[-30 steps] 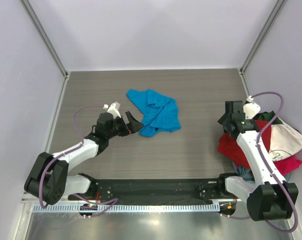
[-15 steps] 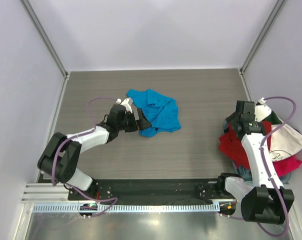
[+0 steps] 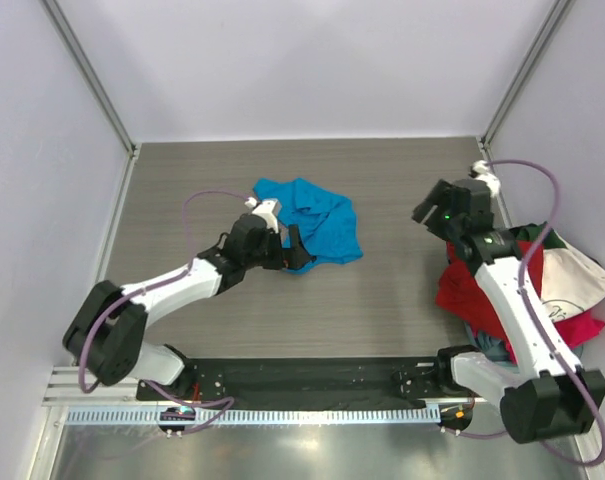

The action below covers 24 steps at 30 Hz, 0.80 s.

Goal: Fold and stack the t-shirts

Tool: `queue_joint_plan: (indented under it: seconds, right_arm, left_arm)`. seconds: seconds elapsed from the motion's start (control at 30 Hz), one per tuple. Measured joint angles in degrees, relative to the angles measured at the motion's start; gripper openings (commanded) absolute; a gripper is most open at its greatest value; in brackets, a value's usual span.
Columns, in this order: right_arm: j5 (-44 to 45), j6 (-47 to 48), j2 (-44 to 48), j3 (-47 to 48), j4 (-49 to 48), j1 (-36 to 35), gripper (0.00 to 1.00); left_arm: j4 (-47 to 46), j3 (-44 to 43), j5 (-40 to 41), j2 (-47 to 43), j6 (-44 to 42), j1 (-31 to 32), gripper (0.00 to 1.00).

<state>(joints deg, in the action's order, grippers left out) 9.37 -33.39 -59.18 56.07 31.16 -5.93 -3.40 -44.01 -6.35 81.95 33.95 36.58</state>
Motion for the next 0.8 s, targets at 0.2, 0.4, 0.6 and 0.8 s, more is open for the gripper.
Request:
queue_joint_plan:
  seconds: [0.2,0.4,0.6,0.8]
  right_arm:
    - [-3.9,3.9,-12.5,0.6,-4.9,-13.6,0.56]
    - [-7.4,6.8,-19.1,-0.8,-11.3,-21.0,0.45]
    - [-6.2,9.4,-27.2,1.8,-14.3,-29.1,0.45]
    - [-3.4,11.0,-37.3,9.5,-14.5,-34.4,0.46]
  left_arm:
    - [-4.7,6.7,7.2,-8.4,-1.6,-0.7,1.0]
    - [-5.1,10.1,11.3,-9.8,-0.9,-3.6,1.0]
    - [-6.1,15.8,16.3,-18.2,0.6,-3.7,1.0]
    - [-7.0,15.5,18.0,-17.1,0.8,-3.7,0.97]
